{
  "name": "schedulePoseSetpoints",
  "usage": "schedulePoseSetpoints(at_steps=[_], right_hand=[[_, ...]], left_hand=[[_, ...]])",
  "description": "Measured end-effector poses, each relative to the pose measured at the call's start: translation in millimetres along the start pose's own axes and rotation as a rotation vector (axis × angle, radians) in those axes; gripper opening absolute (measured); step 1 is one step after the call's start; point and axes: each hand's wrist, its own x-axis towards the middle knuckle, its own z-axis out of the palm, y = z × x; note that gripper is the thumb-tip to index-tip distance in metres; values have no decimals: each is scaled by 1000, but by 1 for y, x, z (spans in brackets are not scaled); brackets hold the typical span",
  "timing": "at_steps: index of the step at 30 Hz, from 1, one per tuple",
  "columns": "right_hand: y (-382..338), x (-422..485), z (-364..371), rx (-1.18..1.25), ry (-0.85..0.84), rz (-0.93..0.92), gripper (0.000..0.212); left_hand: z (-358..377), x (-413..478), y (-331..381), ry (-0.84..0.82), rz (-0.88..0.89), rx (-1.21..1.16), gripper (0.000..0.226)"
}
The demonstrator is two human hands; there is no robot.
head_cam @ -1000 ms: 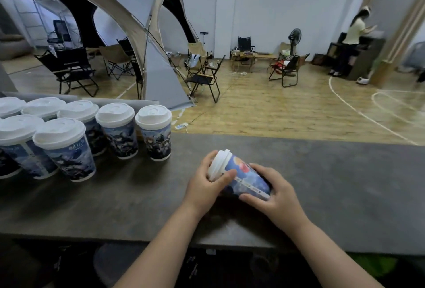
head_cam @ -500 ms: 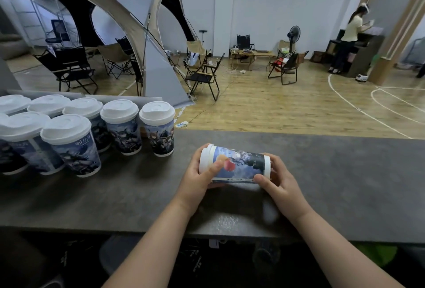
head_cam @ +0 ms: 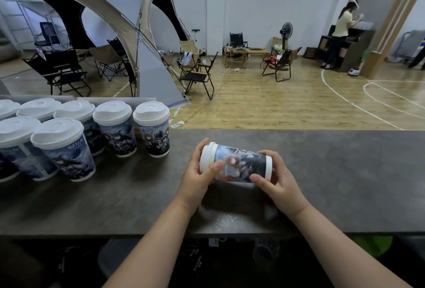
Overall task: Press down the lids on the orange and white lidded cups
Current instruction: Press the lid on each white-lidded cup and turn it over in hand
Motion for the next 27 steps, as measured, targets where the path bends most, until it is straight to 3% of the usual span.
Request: schedulePoseSetpoints(at_steps=[4,9,13,17,23,27], right_hand=[[1,-1,1,10,-14,1,65],[0,3,2,-44,15,6,61],[2,2,1,-25,-41,17,73],[-2,2,1,13,-30,56,62],[2,2,-3,169,97,-51,59],[7,3,-2,176,118,-18,49]], left_hand=[[-2,2,-1,22,8,-8,64],[-3,2,-2,16,25,-84,91],[-2,2,0,48,37,-49,76],[-4,2,-4,36,77,-48,75],[-2,7,-8,20,-47,-21,64],[5,8,-13,-23,20,173,32]])
